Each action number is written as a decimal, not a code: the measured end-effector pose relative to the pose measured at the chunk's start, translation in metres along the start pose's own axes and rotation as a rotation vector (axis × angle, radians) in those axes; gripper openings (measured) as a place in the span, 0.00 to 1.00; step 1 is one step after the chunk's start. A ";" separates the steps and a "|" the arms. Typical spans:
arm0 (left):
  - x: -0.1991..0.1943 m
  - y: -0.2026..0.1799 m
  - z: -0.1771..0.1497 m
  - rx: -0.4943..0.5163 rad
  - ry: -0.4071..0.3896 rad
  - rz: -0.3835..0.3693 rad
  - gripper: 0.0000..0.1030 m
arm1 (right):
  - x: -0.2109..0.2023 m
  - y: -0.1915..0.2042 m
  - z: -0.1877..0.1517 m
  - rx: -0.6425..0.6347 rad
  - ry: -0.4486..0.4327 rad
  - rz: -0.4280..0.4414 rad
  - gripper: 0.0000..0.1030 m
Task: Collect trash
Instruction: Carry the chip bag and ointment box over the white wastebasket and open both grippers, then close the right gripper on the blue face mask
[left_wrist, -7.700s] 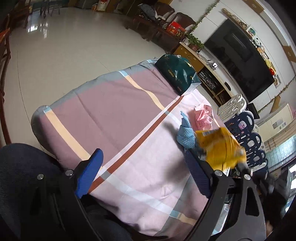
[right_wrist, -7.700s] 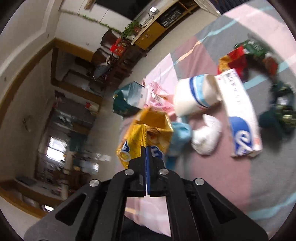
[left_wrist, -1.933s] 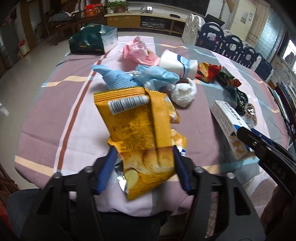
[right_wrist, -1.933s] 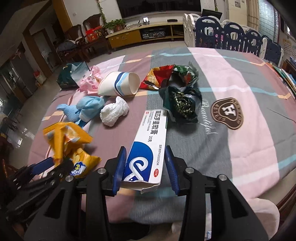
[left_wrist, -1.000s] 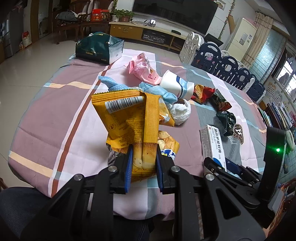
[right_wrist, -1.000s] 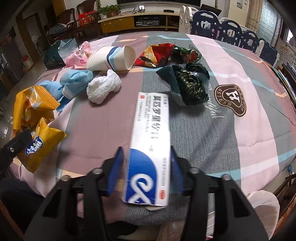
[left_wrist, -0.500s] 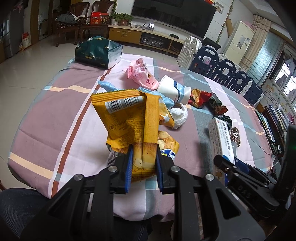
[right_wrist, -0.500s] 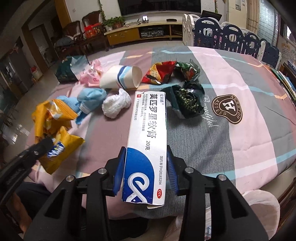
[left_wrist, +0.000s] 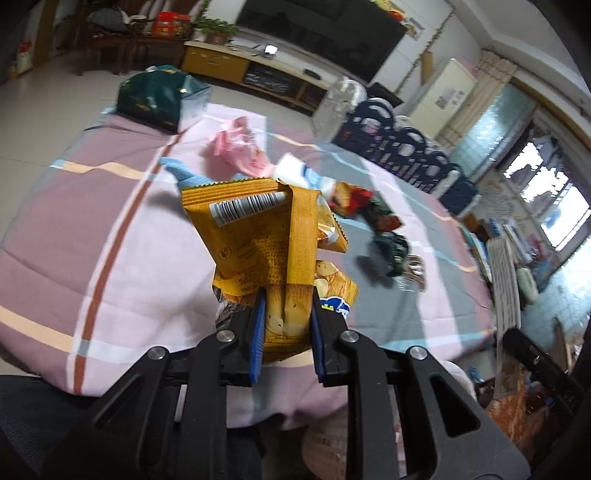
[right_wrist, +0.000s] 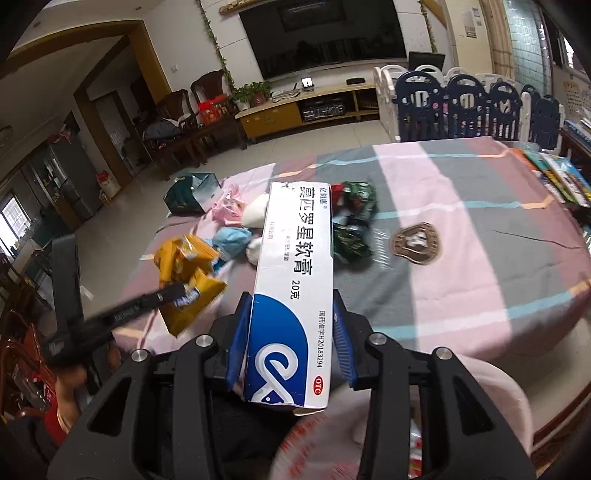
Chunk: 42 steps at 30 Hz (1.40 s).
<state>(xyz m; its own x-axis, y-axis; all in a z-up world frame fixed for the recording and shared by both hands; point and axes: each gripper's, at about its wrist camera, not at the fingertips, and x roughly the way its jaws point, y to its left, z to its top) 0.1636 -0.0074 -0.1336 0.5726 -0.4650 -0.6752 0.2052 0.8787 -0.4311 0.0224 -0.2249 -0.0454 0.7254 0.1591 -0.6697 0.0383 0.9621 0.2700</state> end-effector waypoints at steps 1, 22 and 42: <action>-0.002 -0.003 -0.001 0.015 0.006 -0.032 0.21 | -0.011 -0.008 -0.008 -0.002 0.009 -0.025 0.41; 0.003 -0.176 -0.127 0.629 0.379 -0.419 0.75 | -0.072 -0.147 -0.076 0.397 0.031 -0.364 0.75; -0.033 0.080 0.014 -0.407 -0.226 0.432 0.80 | 0.148 0.055 0.055 -0.016 0.112 -0.018 0.73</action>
<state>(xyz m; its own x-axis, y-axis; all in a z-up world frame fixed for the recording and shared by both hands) 0.1718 0.0803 -0.1377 0.6988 -0.0044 -0.7153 -0.3746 0.8496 -0.3713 0.1697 -0.1608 -0.0923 0.6435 0.1650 -0.7475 0.0390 0.9682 0.2472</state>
